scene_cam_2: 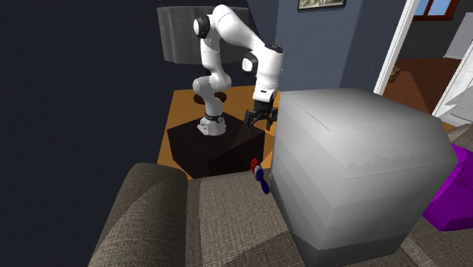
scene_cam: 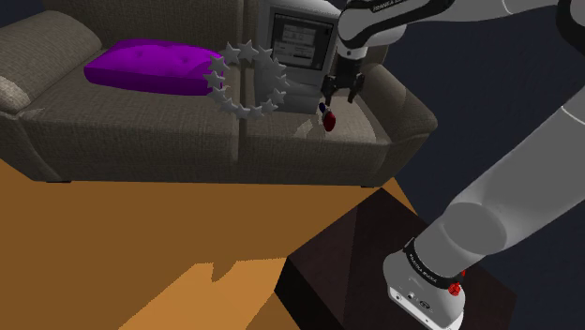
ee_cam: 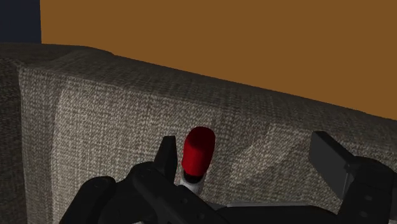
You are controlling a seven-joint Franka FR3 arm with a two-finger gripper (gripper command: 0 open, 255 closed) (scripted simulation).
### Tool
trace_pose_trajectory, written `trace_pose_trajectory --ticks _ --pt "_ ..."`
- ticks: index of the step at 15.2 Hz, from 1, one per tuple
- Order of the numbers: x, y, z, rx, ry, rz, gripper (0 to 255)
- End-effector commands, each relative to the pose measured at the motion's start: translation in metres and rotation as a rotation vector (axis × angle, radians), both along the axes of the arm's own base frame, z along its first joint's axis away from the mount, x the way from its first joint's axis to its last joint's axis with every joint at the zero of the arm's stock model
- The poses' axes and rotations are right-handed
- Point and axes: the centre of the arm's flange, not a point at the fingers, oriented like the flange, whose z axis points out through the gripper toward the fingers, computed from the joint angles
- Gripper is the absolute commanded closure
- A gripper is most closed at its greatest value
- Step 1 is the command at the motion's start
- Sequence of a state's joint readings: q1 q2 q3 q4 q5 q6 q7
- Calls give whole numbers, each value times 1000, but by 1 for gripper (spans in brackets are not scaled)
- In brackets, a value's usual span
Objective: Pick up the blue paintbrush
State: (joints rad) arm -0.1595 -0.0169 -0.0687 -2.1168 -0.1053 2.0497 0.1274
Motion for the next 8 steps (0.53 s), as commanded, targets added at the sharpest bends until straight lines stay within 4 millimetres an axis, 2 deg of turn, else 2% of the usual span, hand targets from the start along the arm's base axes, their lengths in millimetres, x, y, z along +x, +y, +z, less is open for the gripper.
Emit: trace_pose_trajectory --ticks 1,8 --pt "17 -13 -17 -3 -5 -37 0" --pt "72 -67 -67 -12 -22 -166 0"
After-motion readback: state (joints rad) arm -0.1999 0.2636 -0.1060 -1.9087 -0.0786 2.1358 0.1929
